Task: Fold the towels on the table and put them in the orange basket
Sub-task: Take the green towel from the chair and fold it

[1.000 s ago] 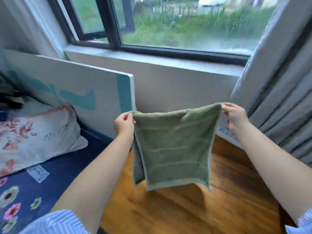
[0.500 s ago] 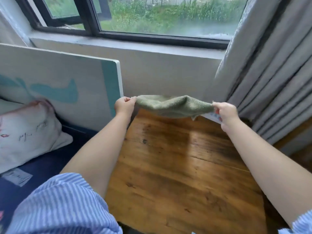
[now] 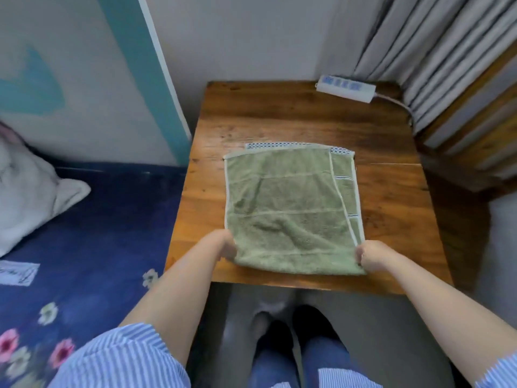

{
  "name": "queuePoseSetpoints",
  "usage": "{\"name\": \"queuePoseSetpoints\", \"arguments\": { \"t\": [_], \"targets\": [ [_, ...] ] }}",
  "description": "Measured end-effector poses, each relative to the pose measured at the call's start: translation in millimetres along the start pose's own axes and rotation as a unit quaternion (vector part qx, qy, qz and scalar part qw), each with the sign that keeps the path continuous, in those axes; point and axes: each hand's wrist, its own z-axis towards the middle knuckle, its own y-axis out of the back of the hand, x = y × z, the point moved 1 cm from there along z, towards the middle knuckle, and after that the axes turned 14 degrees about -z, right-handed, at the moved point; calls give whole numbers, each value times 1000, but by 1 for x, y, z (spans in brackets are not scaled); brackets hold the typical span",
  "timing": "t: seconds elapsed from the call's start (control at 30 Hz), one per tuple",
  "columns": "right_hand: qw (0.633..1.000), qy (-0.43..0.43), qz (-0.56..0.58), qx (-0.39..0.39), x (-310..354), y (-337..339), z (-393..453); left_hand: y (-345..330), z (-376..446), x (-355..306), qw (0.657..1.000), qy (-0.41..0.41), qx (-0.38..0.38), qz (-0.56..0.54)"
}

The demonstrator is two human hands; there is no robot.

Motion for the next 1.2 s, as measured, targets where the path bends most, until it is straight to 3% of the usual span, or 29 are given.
{"name": "queuePoseSetpoints", "arguments": {
  "t": [0.1,0.2,0.4,0.53,0.73,1.0,1.2],
  "targets": [
    [995,-2,-86,59,6,2,-5,-6,-3,11,992,35,93,80],
    [996,-32,-77,34,11,13,-1,-8,-4,10,982,71,135,114],
    [996,-29,33,-83,15,65,28,22,25,-22,991,-41,-81,95],
    [984,-34,98,-148,11,105,52,57,43,-54,990,-40,-79,112],
    [967,-17,139,-212,6,159,98,103,81,-94,985,-47,-141,84],
    [945,64,79,-311,6,178,159,139,141,-100,962,-64,-267,16],
    [942,42,31,-333,2,194,179,159,164,-90,955,-72,-279,69]
  ]
}}
